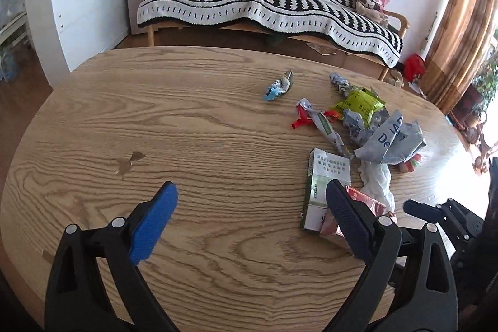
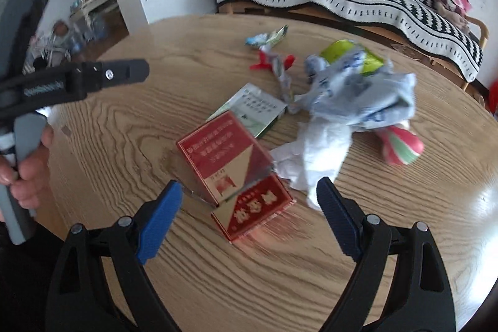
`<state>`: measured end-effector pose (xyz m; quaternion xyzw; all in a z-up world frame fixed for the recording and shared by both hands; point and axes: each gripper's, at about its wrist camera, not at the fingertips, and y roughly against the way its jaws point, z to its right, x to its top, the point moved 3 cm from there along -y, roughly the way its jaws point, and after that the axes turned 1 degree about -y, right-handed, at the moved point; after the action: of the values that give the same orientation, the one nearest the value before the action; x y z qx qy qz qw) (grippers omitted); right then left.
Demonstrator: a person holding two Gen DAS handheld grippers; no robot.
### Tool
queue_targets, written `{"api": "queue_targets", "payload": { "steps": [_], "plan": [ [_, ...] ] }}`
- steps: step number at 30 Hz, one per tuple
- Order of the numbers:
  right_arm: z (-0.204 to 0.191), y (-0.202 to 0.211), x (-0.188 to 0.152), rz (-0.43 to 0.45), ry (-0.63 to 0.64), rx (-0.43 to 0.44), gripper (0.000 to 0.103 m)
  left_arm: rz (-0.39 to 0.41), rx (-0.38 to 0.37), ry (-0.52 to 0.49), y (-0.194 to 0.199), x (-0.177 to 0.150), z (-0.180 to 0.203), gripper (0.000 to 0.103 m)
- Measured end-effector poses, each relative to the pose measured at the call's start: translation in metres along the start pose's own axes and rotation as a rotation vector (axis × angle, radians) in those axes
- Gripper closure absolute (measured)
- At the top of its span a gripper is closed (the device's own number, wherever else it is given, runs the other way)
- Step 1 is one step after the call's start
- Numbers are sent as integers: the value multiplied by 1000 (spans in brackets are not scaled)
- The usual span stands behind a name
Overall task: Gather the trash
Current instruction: 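Grasp the green-white booklet with the left tool while the right tool grasps the red cigarette box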
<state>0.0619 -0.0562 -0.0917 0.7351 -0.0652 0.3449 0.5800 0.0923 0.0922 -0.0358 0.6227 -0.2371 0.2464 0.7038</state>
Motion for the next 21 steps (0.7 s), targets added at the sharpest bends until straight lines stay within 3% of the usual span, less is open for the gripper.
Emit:
{"api": "queue_targets", "payload": {
  "steps": [5, 6, 7, 8, 16, 21],
  "plan": [
    [-6, -17, -3, -30, 38, -14, 18, -10, -1, -21, -4, 0, 6, 10],
    [-7, -17, -4, -32, 44, -13, 26, -11, -1, -25, -5, -1, 7, 10],
    [-8, -16, -5, -33, 47, -12, 40, -11, -1, -28, -5, -1, 9, 10],
    [-8, -14, -6, -31, 46, -8, 44, -10, 0, -30, -5, 0, 11, 10],
    [20, 58, -9, 99, -5, 20, 45, -20, -3, -49, -12, 0, 30, 10],
    [64, 90, -24, 131, -100, -7, 45, -66, -12, -136, -31, -9, 64, 10]
  ]
}}
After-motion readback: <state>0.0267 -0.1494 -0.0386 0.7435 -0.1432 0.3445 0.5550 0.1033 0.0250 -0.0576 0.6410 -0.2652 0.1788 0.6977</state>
